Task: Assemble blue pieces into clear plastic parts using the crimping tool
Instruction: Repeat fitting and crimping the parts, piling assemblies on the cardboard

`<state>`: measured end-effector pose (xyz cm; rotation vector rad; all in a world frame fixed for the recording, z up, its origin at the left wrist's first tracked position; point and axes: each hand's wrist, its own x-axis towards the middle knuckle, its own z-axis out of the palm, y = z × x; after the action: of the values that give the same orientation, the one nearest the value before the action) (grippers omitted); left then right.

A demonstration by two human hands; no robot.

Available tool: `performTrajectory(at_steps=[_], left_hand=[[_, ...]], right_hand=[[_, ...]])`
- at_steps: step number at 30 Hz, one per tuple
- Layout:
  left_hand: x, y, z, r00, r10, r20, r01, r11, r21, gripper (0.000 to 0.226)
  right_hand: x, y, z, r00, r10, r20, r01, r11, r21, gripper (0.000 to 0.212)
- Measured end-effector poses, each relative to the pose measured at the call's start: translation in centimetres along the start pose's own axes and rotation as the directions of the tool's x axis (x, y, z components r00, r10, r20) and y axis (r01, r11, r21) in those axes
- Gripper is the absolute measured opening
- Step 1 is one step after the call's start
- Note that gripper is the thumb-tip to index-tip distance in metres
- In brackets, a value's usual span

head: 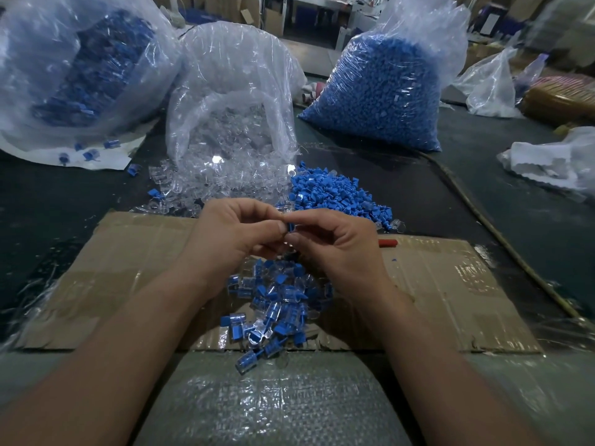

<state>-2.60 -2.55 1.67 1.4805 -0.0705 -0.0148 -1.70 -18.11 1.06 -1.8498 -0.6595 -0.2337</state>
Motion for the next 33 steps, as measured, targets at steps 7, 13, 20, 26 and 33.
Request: performTrajectory(at_steps=[7,13,20,26,33], left_hand=[[0.0,0.2,-0.3,0.994,-0.095,0.059,0.102,0.987,-0.123,0.012],[0.0,0.1,-0.3,0.993,-0.099,0.068,0.106,0.988,-0.113,0.008],[0.1,-0.2,-0.3,0.996,-0.07,0.05,0.074,0.995,-0.07,0.011],[0.3,-0.6,-0.4,0.999,-0.022,0.027,0.024,0.998,-0.058,0.01],[0.4,-0.7,-0.6,1.0,0.003,-0.009,-0.003,0.998,-0.067,0.01]], right_hand=[[0.0,0.3,-0.2,0.999,-0.019,-0.026,0.017,0.998,-0.063,0.036],[-0.1,0.4,-0.2,0.999,-0.022,-0.024,0.02,0.997,-0.068,0.036],[-0.1,0.4,-0.2,0.998,-0.058,-0.001,0.058,0.996,-0.073,0.036],[0.3,0.2,-1.4,0.993,0.121,-0.009,-0.122,0.986,-0.115,0.036],[0.2,1.4,-6.8,0.878,0.477,-0.046,-0.454,0.798,-0.396,0.028]])
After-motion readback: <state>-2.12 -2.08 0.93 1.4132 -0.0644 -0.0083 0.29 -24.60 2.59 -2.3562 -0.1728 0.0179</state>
